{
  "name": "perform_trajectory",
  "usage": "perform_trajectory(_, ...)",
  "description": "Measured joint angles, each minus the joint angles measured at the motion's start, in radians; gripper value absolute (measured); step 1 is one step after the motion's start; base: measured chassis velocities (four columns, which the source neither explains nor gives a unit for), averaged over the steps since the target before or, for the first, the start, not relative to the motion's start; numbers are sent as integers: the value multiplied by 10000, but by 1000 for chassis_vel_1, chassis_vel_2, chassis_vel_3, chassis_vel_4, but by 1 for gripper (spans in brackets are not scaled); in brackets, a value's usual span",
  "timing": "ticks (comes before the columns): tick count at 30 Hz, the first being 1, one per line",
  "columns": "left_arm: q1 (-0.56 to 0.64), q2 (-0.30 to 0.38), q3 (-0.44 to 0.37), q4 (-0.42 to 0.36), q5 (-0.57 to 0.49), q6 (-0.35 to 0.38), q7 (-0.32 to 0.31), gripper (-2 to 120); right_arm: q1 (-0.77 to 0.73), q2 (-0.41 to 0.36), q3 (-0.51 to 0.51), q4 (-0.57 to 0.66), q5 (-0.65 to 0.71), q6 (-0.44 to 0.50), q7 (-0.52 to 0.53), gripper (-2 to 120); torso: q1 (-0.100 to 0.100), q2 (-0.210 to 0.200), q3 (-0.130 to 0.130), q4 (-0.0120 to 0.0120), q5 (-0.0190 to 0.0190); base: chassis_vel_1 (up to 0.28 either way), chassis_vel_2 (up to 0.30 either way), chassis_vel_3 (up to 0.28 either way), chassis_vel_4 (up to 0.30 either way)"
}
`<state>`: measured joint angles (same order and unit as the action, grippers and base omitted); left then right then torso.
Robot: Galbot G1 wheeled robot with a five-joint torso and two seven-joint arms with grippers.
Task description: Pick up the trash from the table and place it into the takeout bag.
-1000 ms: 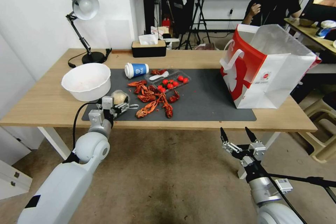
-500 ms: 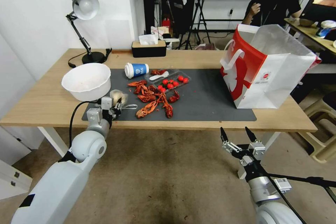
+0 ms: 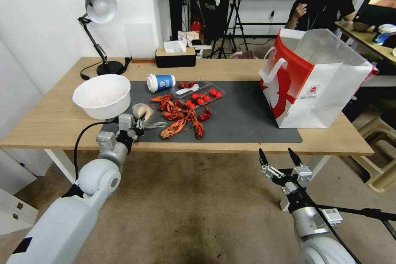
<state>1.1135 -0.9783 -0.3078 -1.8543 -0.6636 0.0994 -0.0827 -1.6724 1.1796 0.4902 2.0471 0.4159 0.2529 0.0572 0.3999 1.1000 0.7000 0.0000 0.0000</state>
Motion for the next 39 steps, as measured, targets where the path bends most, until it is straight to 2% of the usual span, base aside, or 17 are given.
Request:
perform_trajectory(3,-103,105,-74,35,-608,-1166,997,5,0,2,-7,31,-6,-10,4,100,0,0,0,2,-1,0,0,0,0)
perform_trajectory(4,-103,105,-74,35,-608,-1166,997,5,0,2,-7,31,-6,-10,4,100,0,0,0,2,-1,0,0,0,0)
perform_trajectory(7,-533,314,-90,71,-1544,-2185,2354,5,0,-9,-15,48,-6,-23,8,100,1,-1,0,0,0,0,0,0,0)
perform_trajectory(8,-533,314,-90,71,-1544,-2185,2354,5,0,-9,-15,48,-6,-23,8,100,1,-1,0,0,0,0,0,0,0)
perform_trajectory(11,-978,452,13,70,-2154,-2472,3353,5,-2,7,-39,55,-15,-27,8,100,0,0,0,0,0,0,0,0,0)
perform_trajectory(12,-978,452,13,70,-2154,-2472,3353,5,-2,7,-39,55,-15,-27,8,100,0,0,0,0,0,0,0,0,0)
perform_trajectory(15,-1511,566,222,83,-2584,-2493,4061,5,-5,41,-57,68,-53,-30,8,100,0,-1,0,0,1,0,0,0,0)
perform_trajectory(23,-2687,569,832,559,-2997,-2363,4883,5,-76,109,-57,113,-128,-34,8,100,0,-2,0,2,1,0,0,0,0)
perform_trajectory(31,-4796,-186,2699,1767,-3160,-2285,5230,5,-326,262,57,208,-244,-9,7,100,1,-2,1,-1,1,0,0,0,0)
perform_trajectory(39,-6011,-807,3793,2577,-3214,-2285,5368,5,-335,377,1,243,-401,9,4,100,3,-2,1,1,4,0,0,0,0)
